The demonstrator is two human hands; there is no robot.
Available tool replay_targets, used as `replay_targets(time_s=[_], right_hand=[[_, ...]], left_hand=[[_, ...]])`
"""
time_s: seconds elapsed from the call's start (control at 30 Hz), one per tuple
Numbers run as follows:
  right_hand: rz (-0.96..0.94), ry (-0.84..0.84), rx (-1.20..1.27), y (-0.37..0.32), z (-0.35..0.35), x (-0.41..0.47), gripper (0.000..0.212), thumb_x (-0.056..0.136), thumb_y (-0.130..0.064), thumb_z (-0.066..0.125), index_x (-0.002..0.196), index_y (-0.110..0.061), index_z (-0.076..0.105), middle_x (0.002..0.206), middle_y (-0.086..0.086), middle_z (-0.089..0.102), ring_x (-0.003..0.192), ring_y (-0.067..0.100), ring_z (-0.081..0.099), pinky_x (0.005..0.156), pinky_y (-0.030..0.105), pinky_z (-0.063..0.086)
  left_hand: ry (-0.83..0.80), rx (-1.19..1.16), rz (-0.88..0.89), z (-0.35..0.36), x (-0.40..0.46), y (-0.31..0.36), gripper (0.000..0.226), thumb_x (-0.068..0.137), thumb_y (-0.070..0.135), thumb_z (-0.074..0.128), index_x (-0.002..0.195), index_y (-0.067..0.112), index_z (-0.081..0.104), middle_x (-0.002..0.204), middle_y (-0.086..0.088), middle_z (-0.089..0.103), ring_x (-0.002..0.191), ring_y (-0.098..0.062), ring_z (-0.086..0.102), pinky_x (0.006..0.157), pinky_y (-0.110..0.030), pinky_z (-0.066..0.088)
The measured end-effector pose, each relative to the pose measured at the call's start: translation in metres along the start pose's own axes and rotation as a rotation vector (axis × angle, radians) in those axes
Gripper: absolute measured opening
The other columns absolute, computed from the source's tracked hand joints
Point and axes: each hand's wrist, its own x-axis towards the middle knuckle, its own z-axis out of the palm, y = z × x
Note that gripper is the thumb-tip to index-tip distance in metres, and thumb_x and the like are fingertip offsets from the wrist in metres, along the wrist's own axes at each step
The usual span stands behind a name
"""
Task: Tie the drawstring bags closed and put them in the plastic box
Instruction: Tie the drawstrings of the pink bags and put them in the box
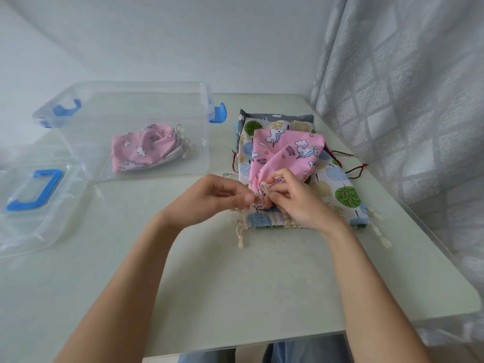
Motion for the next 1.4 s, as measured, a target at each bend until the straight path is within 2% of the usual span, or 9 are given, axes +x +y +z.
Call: replay_targets(time_s=[0.1,0.2,0.47,0.63,0.83,0.97,1.17,1.27,1.4], right_hand=[[0.016,0.001,0.005,0.001,0.000,-0.001,0.011,0.094,-0.011,0.053,0.103,-0.017,0.051,0.083,-0.012,0.066,0.056,-0.015,0.052,0.063,0.018,0.036],[0.009,0.019,-0.042,0.002,0.000,-0.001,0.005,0.092,-0.012,0.057,0.094,-0.015,0.060,0.075,-0.009,0.070,0.065,-0.004,0.061,0.067,0.024,0.045],[-0.030,0.018,0.081,-0.006,0.005,-0.002,0.009,0.092,-0.009,0.055,0.092,-0.014,0.064,0.080,-0.005,0.069,0.078,0.009,0.067,0.082,0.032,0.054],[-0.007,-0.081,0.323,-0.011,0.004,-0.004,0.016,0.087,-0.017,0.064,0.103,-0.018,0.064,0.100,0.005,0.069,0.099,0.017,0.065,0.094,0.037,0.051],[-0.020,0.055,0.275,-0.008,0.009,-0.001,0.013,0.089,-0.023,0.061,0.083,-0.011,0.064,0.070,0.000,0.066,0.076,0.017,0.065,0.083,0.052,0.054],[-0.039,0.094,0.189,-0.009,0.008,-0.002,0.032,0.092,-0.030,0.055,0.087,0.001,0.063,0.068,-0.004,0.066,0.071,0.008,0.062,0.078,0.040,0.055],[-0.025,0.083,0.202,-0.010,0.008,-0.002,0.029,0.094,-0.027,0.054,0.087,0.001,0.062,0.067,-0.005,0.064,0.057,-0.004,0.054,0.062,0.013,0.042],[-0.014,0.088,0.197,-0.012,0.008,-0.003,0.030,0.094,-0.027,0.053,0.087,0.001,0.061,0.066,-0.004,0.063,0.054,-0.004,0.053,0.058,0.009,0.038],[0.006,0.083,0.257,-0.014,0.006,-0.002,0.023,0.096,-0.020,0.050,0.083,-0.005,0.063,0.065,-0.001,0.061,0.045,-0.002,0.043,0.047,0.011,0.032]], left_hand=[[0.007,0.019,0.038,0.002,0.003,-0.006,0.019,0.081,0.009,0.064,0.096,0.018,0.070,0.084,0.006,0.074,0.080,-0.002,0.066,0.075,-0.014,0.048],[0.049,0.144,0.097,0.003,0.007,-0.015,0.031,0.081,0.007,0.066,0.106,0.025,0.066,0.095,0.003,0.072,0.079,-0.006,0.066,0.077,-0.017,0.050],[0.116,0.398,0.231,0.011,0.015,-0.023,0.043,0.080,0.007,0.070,0.114,0.032,0.059,0.137,-0.001,0.043,0.069,-0.010,0.068,0.077,-0.018,0.053],[0.210,0.479,0.283,0.014,0.019,-0.026,0.041,0.080,0.007,0.070,0.117,0.021,0.063,0.130,-0.002,0.048,0.068,-0.012,0.066,0.073,-0.019,0.054],[0.279,0.542,0.295,0.015,0.017,-0.023,0.030,0.077,0.021,0.075,0.107,0.022,0.069,0.117,0.005,0.058,0.071,-0.008,0.066,0.072,-0.024,0.054],[0.463,0.478,0.272,0.014,0.017,-0.020,0.013,0.077,0.030,0.074,0.085,0.019,0.071,0.099,0.007,0.064,0.082,-0.007,0.062,0.070,-0.020,0.051],[0.415,0.564,0.236,0.016,0.020,-0.027,0.008,0.079,0.025,0.073,0.086,0.023,0.068,0.079,0.011,0.065,0.073,-0.004,0.061,0.060,-0.017,0.045],[0.418,0.607,0.242,0.015,0.019,-0.027,0.005,0.082,0.025,0.069,0.084,0.027,0.065,0.081,0.012,0.063,0.072,-0.005,0.056,0.059,-0.014,0.037],[0.456,0.316,0.174,0.019,0.021,-0.022,0.015,0.084,0.019,0.067,0.077,0.030,0.060,0.083,0.010,0.063,0.070,-0.001,0.052,0.058,-0.016,0.041]])
